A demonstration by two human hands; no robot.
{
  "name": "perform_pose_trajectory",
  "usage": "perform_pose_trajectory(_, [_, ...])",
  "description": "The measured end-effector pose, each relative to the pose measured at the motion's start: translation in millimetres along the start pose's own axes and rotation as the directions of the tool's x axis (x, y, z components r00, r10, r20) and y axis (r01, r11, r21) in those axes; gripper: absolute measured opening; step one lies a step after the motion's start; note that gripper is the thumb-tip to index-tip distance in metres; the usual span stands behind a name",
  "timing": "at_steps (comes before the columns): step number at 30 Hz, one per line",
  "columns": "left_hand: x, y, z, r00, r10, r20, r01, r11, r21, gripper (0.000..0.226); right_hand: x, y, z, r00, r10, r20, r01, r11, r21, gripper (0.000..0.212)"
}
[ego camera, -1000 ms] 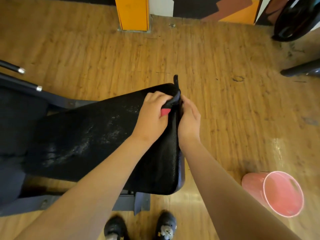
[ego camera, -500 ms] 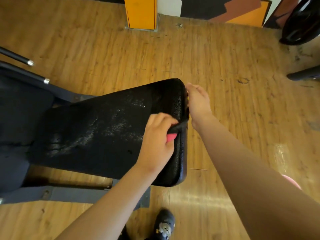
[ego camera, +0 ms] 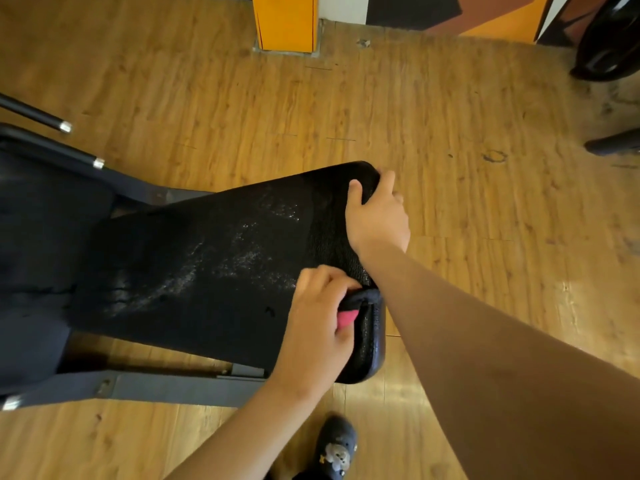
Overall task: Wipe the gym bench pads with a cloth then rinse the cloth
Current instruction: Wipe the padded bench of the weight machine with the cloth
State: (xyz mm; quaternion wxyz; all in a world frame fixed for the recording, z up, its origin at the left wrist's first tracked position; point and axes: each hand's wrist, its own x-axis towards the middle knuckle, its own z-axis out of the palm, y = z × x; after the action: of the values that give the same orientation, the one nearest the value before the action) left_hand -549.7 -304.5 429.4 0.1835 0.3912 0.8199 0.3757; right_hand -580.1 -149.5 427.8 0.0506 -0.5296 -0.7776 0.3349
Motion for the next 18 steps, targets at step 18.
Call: perform_pose_trajectory(18, [-47.8,-38.5,-4.4,0.977,0.155,0.145,-0.177,0.972,0.154,0.061,2.2,-2.4,0.6,1.000,0.023,-0.015,-0.024,0.997,-0.080,0.049])
